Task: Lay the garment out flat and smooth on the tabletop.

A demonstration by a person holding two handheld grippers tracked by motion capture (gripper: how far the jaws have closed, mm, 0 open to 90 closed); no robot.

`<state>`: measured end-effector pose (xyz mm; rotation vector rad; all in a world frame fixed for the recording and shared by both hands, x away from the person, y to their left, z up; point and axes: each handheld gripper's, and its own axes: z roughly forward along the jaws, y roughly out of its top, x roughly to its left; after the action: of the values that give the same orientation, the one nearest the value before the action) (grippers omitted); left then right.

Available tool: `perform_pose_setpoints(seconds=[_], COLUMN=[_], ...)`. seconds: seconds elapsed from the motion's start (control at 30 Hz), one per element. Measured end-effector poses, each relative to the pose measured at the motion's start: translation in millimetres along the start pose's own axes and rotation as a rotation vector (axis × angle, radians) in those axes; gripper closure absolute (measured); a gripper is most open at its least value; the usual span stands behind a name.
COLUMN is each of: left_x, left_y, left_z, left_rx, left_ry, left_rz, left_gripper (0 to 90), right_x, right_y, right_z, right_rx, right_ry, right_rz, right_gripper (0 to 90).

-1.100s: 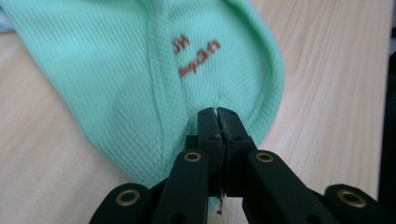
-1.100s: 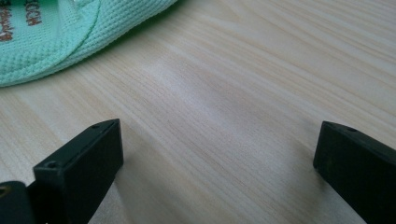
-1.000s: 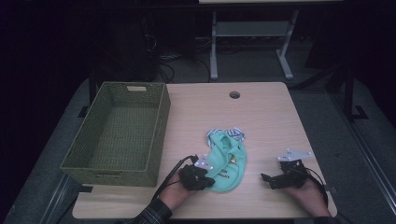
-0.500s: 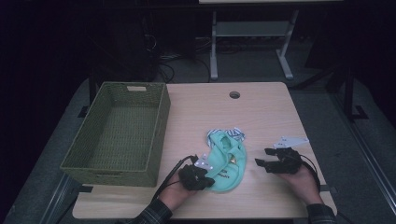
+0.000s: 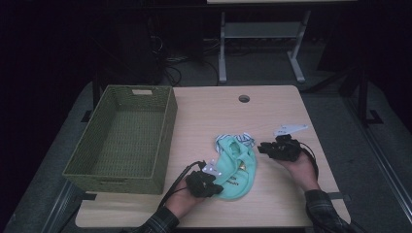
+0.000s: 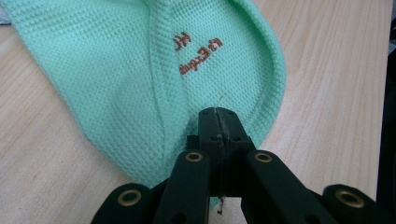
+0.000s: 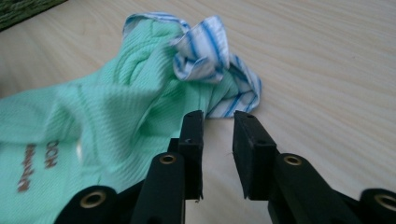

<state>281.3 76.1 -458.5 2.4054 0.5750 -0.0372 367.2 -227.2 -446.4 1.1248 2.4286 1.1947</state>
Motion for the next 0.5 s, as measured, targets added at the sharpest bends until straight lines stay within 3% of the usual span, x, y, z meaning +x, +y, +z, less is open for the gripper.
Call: perform_pose_setpoints(seconds=[0.17,0.5], left_x=[0.3,1.2], left_y=[0.3,0.7], left_z=[-0.5,0.5], left_rx=[0.009,0.000], left_ry=[0.001,-0.011], left_rz=[0.014,0.007], left_gripper=[89.4,89.5], right_x=[-6.6,-3.7], right_y=[9.0,28.9], right_z=[17.0,44.3], right_rx=[0.022,0.034], right_ry=[0.006,0.013], right_rz=[0.019,0.030], right_gripper=[74.1,72.6])
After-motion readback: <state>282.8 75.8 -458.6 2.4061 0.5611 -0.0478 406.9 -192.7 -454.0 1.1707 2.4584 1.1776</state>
